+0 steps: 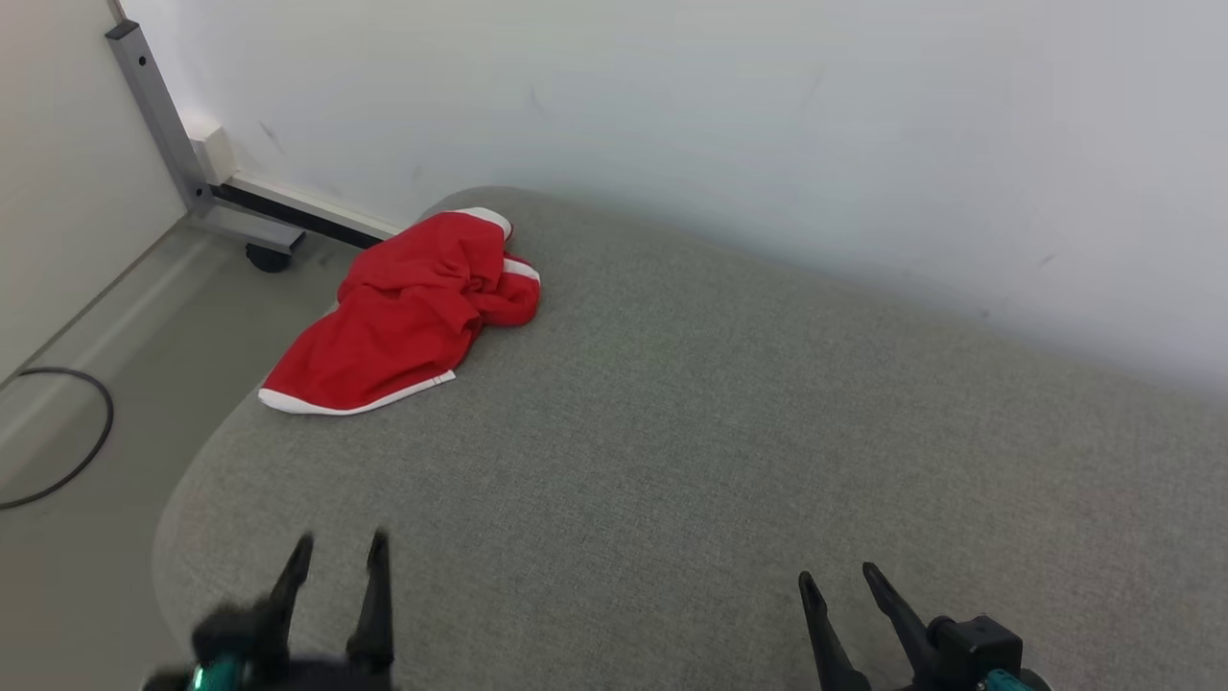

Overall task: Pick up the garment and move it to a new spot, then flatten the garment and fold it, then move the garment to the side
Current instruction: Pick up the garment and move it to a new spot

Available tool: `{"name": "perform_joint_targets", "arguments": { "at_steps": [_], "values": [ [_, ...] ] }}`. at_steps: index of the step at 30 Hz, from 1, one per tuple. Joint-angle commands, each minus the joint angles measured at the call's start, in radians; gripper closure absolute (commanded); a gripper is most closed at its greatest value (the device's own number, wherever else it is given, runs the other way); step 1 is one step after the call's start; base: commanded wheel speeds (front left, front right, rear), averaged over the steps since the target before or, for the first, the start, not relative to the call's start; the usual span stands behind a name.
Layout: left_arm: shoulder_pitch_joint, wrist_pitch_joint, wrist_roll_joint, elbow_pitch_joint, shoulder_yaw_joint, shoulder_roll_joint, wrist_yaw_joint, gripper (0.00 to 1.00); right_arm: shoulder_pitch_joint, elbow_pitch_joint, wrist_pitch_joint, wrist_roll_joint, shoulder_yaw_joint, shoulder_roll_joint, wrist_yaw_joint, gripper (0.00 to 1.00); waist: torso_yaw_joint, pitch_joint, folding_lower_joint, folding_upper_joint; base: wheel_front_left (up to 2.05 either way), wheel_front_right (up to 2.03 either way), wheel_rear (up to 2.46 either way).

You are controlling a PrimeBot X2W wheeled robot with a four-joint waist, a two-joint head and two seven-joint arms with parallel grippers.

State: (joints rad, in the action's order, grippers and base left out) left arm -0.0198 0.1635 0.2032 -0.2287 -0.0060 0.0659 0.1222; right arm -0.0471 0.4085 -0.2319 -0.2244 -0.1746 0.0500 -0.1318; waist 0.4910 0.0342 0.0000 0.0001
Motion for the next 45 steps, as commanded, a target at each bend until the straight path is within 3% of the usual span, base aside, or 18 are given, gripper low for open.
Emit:
{"name": "perform_joint_targets", "arguments": {
  "at_steps": [1, 3, 6, 13, 19, 27, 33, 35, 36, 37, 38, 45],
  "values": [
    [-0.072, -0.018, 0.006, -0.034, -0.012, 0.007, 0.001, 0.00, 0.009, -0.022, 0.011, 0.023, 0.009, 0.001, 0.002, 0.00, -0.011, -0.033, 0.0000, -0.0001, 0.00, 0.00, 0.00],
    [-0.186, -0.054, 0.011, -0.126, -0.022, 0.017, 0.003, 0.00, 0.038, -0.064, 0.031, 0.053, 0.029, 0.000, 0.002, 0.00, -0.023, -0.059, 0.0000, -0.0001, 0.00, 0.00, 0.00],
    [-0.336, -0.077, 0.042, -0.243, 0.023, 0.039, -0.019, 0.00, 0.044, -0.175, 0.088, 0.104, 0.011, 0.018, 0.002, 0.00, -0.100, -0.139, 0.0000, -0.0001, 0.00, 0.00, 0.00],
    [-0.610, -0.091, 0.094, -0.436, 0.089, 0.096, -0.041, 0.00, 0.084, -0.506, 0.236, 0.157, 0.002, 0.145, 0.002, 0.00, -0.225, -0.346, 0.0000, -0.0001, 0.00, 0.00, 0.00],
    [-0.771, -0.095, 0.115, -0.557, 0.098, 0.107, -0.054, 0.00, 0.137, -0.793, 0.346, 0.169, 0.063, 0.255, 0.002, 0.00, -0.260, -0.507, 0.0000, -0.0001, 0.00, 0.00, 0.00],
    [-0.889, -0.106, 0.153, -0.687, 0.144, 0.117, -0.117, 0.00, 0.219, -0.992, 0.405, 0.175, 0.141, 0.275, 0.002, 0.00, -0.270, -0.589, 0.0000, -0.0001, 0.00, 0.00, 0.00],
    [-0.945, -0.097, 0.182, -0.785, 0.177, 0.130, -0.177, 0.00, 0.250, -1.032, 0.416, 0.176, 0.125, 0.280, 0.002, 0.00, -0.273, -0.603, 0.0000, -0.0001, 0.00, 0.00, 0.00],
    [-0.946, -0.091, 0.175, -0.804, 0.171, 0.139, -0.175, 0.00, 0.250, -1.030, 0.414, 0.174, 0.119, 0.278, 0.002, 0.00, -0.279, -0.598, 0.0000, -0.0001, 0.00, 0.00, 0.00],
    [-0.946, -0.087, 0.177, -0.813, 0.171, 0.144, -0.179, 0.11, 0.250, -1.028, 0.414, 0.173, 0.116, 0.279, 0.002, 0.00, -0.283, -0.595, 0.0000, -0.0001, 0.00, 0.00, 0.00],
    [-0.946, -0.075, 0.172, -0.818, 0.173, 0.154, -0.190, 0.50, 0.250, -1.026, 0.414, 0.172, 0.115, 0.281, 0.002, 0.00, -0.287, -0.594, 0.0000, -0.0001, 0.00, 0.00, 0.00],
    [-0.947, -0.061, 0.170, -0.818, 0.171, 0.157, -0.187, 1.00, 0.248, -1.025, 0.414, 0.173, 0.116, 0.282, 0.002, 0.00, -0.290, -0.594, 0.0000, -0.0001, 0.00, 0.00, 0.00],
    [-0.953, -0.034, 0.154, -0.837, 0.138, 0.166, -0.155, 1.00, 0.225, -0.996, 0.401, 0.165, 0.086, 0.274, 0.002, 0.00, -0.300, -0.572, 0.0000, -0.0001, 0.00, 0.00, 0.00]
  ]
}}
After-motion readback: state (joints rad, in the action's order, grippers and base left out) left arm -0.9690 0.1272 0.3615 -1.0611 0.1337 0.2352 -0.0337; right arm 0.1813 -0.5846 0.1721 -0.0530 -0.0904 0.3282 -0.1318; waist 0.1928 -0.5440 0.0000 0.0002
